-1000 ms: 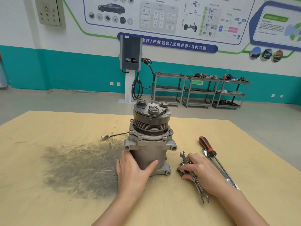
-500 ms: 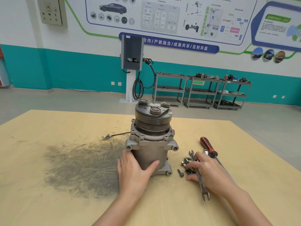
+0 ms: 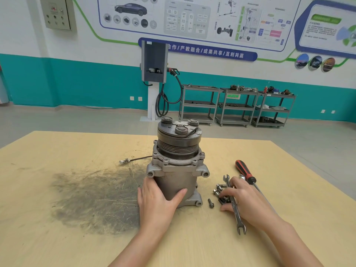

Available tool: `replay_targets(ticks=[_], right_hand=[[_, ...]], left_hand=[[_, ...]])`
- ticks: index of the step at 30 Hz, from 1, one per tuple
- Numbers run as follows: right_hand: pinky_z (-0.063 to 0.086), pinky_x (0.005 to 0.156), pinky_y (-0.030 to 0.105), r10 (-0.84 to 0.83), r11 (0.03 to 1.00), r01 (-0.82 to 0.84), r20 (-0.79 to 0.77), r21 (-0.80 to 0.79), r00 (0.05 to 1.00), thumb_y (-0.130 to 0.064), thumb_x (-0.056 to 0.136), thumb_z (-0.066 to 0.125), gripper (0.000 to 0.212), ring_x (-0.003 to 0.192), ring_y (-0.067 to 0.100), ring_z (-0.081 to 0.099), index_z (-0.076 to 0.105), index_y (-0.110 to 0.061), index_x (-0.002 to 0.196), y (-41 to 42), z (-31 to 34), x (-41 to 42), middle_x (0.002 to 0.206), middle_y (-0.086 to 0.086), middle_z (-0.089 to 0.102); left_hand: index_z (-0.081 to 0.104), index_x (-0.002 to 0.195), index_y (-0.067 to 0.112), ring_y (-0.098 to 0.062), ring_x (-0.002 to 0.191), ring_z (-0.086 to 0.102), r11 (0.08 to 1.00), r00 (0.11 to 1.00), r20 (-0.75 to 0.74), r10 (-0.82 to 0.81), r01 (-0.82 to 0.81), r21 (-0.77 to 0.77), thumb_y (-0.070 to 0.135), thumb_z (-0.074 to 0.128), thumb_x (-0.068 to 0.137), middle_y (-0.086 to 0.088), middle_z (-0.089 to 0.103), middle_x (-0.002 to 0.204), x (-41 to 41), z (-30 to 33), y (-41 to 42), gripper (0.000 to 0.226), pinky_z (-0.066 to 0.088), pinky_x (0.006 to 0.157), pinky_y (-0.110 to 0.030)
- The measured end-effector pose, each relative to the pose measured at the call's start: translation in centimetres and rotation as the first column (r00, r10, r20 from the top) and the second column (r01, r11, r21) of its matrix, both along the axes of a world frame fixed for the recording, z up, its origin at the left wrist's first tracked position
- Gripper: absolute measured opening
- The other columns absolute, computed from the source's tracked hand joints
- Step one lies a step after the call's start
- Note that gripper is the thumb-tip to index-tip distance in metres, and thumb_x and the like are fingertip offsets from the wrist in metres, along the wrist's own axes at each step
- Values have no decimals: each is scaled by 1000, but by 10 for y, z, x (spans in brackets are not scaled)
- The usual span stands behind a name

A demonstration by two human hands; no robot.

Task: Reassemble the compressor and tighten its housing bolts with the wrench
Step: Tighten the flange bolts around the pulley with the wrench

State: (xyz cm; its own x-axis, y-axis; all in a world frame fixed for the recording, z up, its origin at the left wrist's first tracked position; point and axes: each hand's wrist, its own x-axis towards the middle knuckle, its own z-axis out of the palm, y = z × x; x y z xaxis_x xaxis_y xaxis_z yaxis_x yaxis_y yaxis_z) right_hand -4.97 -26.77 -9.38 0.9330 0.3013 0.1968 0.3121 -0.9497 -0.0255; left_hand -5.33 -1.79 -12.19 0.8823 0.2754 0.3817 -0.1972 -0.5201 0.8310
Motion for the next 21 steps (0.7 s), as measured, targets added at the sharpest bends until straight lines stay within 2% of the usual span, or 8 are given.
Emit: replay_targets(ticks=[4,9,12,17,21], right_hand=[[40,77,25,-40,999,41,13,-11,999,-65,81,60,46,102,11,44,64,-40,120,1,0,0,104,-11,39],[36,72,26,-72,997,71,18,19,997,-63,79,64,44,100,13,45,67,-34,113,0,-2,1,102,-10,40],[37,70,26,-80,996,80,10,27,997,-64,78,65,43,97,11,43,66,-33,107,1,-3,1,100,-12,39],[28,65,23,-108,994,108,-13,19,994,-65,79,63,42,92,7,36,64,-33,107,2,-3,2,98,-14,35],[31,65,23,-100,994,101,-37,32,994,-60,82,64,39,93,8,38,64,-32,109,1,-2,1,100,-12,38]], left_hand=[[41,136,10,-25,127,44,1000,1000,16,-4,4,3,50,82,71,10,40,118,0,0,0,87,29,114,-49],[40,137,10,-26,129,43,1000,1000,9,-1,1,-3,49,82,71,3,47,124,1,-1,0,88,29,115,-50],[40,137,11,-25,128,43,1000,1000,22,-4,4,-4,49,82,71,9,42,120,1,-1,1,87,29,114,-51],[41,136,11,-25,127,44,1000,1000,21,-7,7,-6,51,82,70,5,46,123,1,-2,0,87,30,113,-50],[42,134,10,-26,126,44,1000,1000,17,-4,4,-5,50,82,70,2,48,124,2,-3,0,85,31,112,-50]])
